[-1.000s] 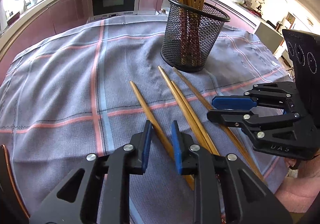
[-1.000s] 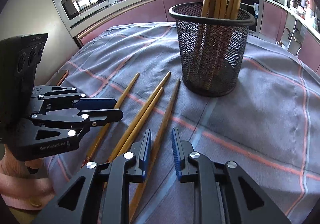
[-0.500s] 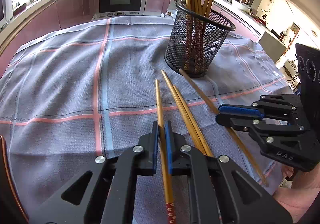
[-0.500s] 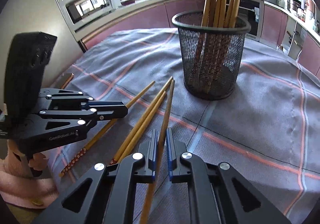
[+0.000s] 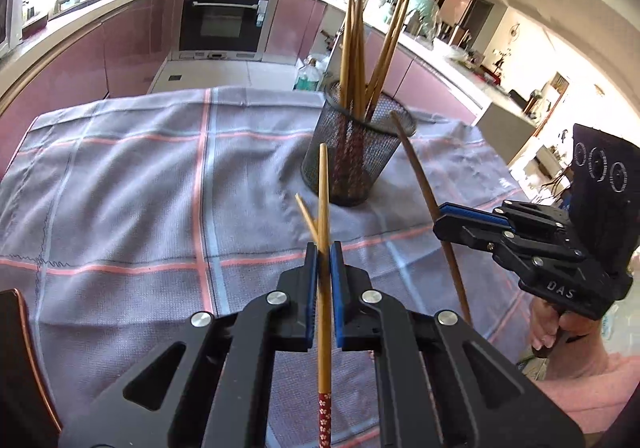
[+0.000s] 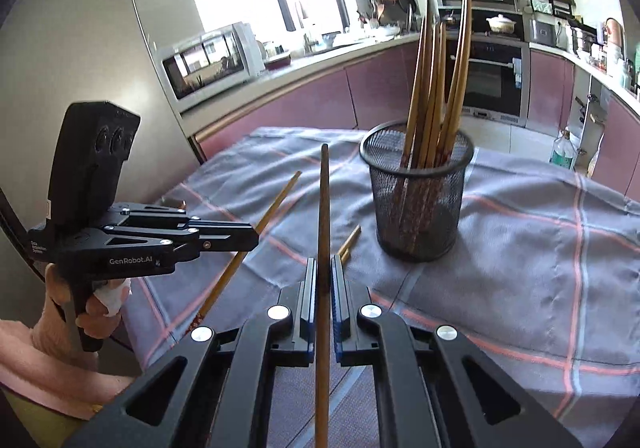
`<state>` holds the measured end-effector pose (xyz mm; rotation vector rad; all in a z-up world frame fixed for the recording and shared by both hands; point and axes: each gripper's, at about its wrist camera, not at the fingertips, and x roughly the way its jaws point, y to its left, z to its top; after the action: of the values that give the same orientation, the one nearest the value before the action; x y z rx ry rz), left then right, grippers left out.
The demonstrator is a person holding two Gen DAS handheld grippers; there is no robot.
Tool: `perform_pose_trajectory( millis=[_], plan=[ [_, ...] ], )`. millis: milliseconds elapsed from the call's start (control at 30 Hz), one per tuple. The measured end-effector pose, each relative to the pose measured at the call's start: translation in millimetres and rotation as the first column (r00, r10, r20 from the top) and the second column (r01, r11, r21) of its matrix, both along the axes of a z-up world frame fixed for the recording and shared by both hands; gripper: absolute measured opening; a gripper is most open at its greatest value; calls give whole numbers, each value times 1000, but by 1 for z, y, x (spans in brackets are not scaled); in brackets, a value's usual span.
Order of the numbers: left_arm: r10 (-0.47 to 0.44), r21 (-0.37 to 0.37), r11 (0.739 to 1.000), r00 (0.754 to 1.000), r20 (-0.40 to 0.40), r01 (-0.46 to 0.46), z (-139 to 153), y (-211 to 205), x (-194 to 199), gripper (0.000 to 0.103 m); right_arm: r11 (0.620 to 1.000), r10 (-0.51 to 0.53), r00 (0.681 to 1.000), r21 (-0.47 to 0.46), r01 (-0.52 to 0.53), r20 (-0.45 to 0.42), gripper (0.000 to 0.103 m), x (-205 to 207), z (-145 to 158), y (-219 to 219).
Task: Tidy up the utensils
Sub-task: 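Raise both held chopsticks upright and lower them into the mesh cup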
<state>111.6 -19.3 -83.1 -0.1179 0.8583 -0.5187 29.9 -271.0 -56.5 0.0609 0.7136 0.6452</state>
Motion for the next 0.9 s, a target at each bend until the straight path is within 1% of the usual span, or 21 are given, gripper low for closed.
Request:
perform_pose_trajectory(
  millis=[267,533,733,900],
  plan=[
    [-4,-67,998,997,79,9,37,11,-10,7,997,-47,998,68,44,52,5,0,23,-22],
    [3,-116,993,988,154,15,71,22,-18,7,992,-72,992,106,61,107,5,1,38,-29],
    [11,-151,988,980,200,20,92,26,-21,7,990,-84,986,127,67,141,5,1,49,-32],
    [22,-171,985,975,220,17,103,26,-18,7,989,-91,982,131,70,163,5,1,57,-32]
  ],
)
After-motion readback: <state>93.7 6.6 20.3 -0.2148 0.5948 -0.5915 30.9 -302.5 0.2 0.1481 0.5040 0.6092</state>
